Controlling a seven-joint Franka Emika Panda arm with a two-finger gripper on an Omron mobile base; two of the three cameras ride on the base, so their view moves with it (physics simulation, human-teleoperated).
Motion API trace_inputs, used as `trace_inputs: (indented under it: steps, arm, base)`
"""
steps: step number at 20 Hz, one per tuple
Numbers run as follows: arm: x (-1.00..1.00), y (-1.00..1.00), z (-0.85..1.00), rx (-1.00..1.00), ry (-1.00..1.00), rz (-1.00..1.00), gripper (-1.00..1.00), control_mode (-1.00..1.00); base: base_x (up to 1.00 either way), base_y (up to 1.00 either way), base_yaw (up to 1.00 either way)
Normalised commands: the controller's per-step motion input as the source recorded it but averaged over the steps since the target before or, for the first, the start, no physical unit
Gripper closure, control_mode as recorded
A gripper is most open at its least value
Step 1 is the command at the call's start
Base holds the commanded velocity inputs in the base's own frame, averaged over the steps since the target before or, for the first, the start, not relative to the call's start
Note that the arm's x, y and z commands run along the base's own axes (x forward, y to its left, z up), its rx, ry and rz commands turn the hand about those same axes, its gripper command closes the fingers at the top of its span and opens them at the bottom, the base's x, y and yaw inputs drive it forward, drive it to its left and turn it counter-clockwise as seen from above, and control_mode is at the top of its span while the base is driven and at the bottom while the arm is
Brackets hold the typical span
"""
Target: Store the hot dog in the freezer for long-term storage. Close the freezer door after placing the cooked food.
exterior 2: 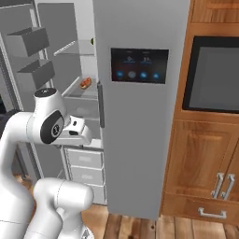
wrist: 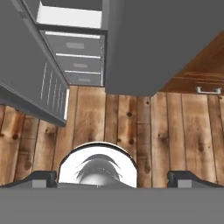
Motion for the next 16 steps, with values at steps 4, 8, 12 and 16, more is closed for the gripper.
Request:
trace_inputs:
  steps: [4, 8, 12, 16]
  arm:
    - [0.00, 0.00, 0.00, 0.00, 0.00, 0.00, -1.00, 1.00]
    - [0.00, 0.00, 0.00, 0.00, 0.00, 0.00, -1.00, 1.00]
    - [0.00, 0.00, 0.00, 0.00, 0.00, 0.00, -1.00, 1.00]
    - [0.00, 0.00, 0.00, 0.00, 0.00, 0.00, -1.00, 1.00]
  base:
    - [-0.42, 0.35, -0.02]
    - [-0.44, 0.25, 0.00]
    - [-0.49, 0.01, 0.00]
    - [-0.36, 0.12, 0.00]
